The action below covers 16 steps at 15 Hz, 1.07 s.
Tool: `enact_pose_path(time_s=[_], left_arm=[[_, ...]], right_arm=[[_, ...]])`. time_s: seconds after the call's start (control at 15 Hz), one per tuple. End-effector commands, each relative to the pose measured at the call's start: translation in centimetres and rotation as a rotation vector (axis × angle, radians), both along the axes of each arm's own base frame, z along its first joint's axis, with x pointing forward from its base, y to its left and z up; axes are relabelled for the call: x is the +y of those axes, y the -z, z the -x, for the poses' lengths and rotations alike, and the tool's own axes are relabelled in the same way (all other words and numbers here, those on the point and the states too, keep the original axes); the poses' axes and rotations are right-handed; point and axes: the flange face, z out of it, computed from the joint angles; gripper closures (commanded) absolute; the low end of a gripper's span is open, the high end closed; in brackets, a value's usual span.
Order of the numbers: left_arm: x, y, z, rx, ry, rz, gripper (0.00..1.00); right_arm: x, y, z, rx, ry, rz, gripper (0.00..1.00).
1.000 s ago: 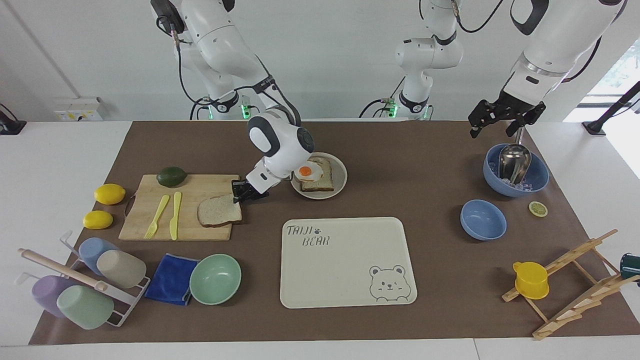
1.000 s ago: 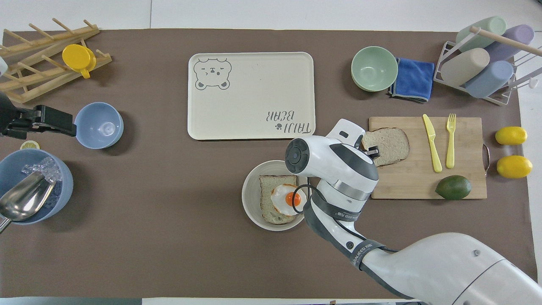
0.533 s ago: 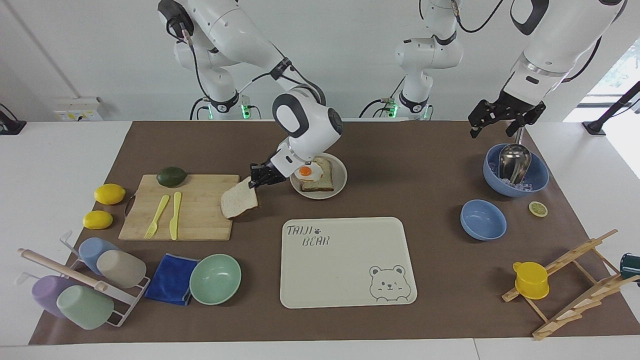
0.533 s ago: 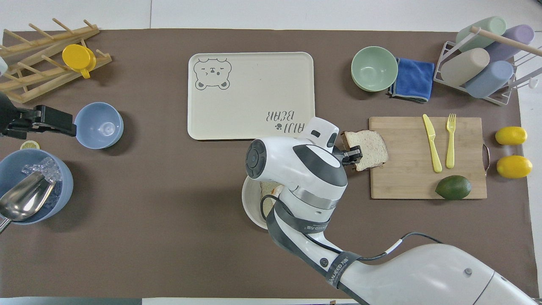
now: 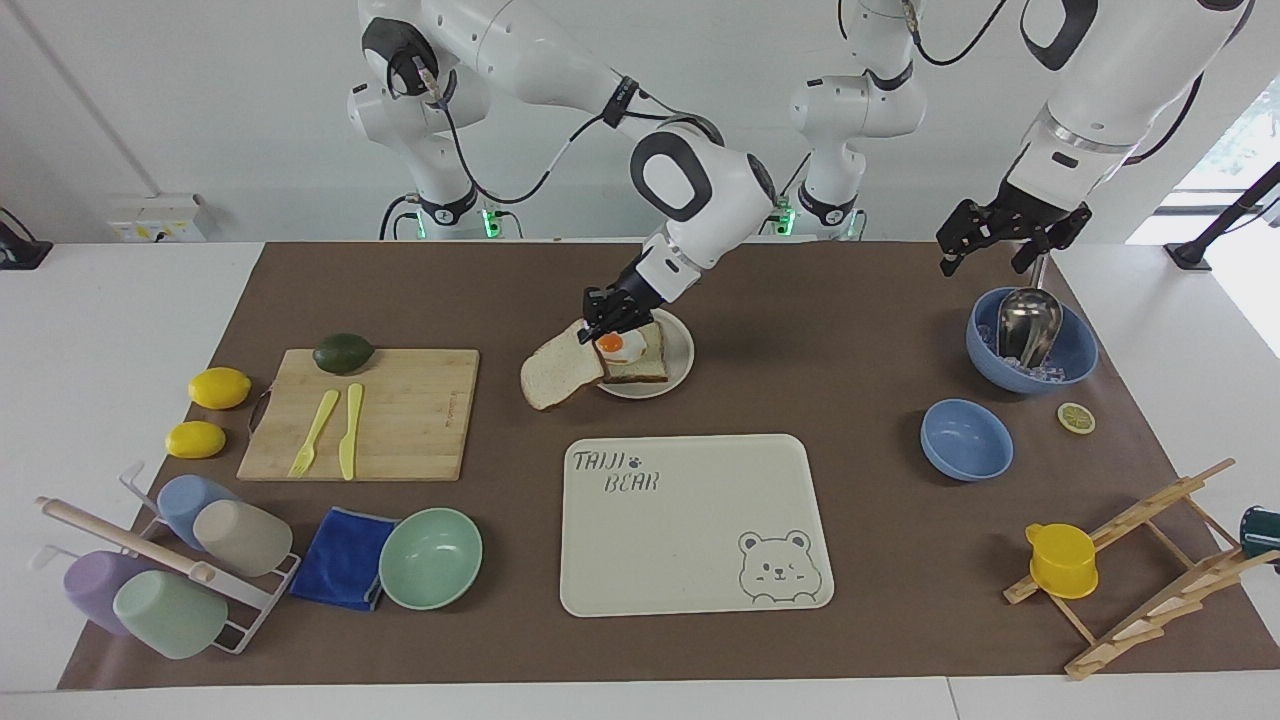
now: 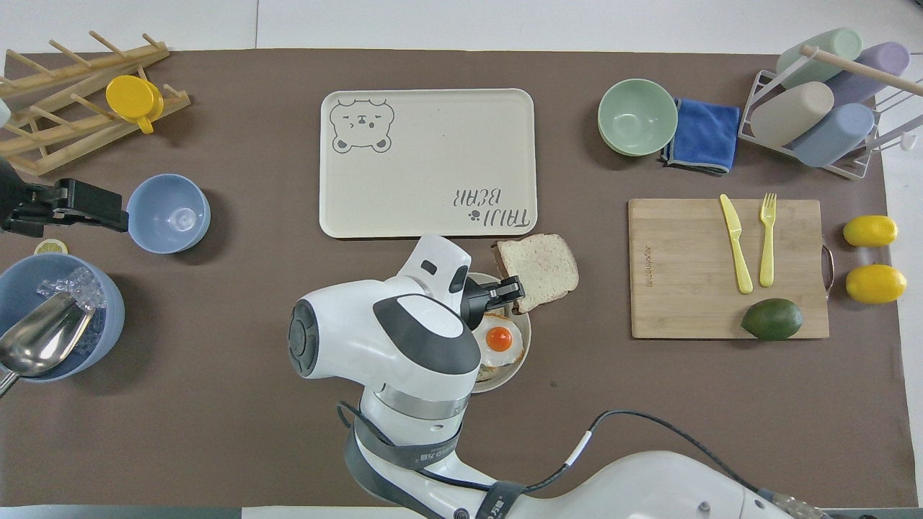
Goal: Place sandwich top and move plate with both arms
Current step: 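Lift the bread slice with the right gripper over the egg plate, then lower the bread onto the egg and open the right gripper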
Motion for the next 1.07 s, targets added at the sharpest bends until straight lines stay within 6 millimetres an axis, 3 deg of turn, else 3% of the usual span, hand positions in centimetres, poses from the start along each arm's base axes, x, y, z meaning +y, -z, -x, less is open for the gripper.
enact_pose_path(time_s=[0.0,0.27,0.87,1.0], left_arm=[[1.1,0.0,0.6,0.010,-0.029,0.008,0.00],[1.1,0.0,0.7,0.007,-0.030,0.008,0.00],[2.0,0.4,0.9,0.005,-0.043,0.005,0.00],[2.0,0.4,0.9,0.002,-0.043,0.005,0.00]], right_arm=[[2.2,0.1,0.6,-0.024,0.056,-0.096,1.00],[2.7,0.7,2.0,0.009,0.212,-0.162,1.00],[4.7,1.1,4.2,0.040,0.230,-0.218,1.00],[4.6,2.2,4.4,0.058,0.235,-0.247,1.00]])
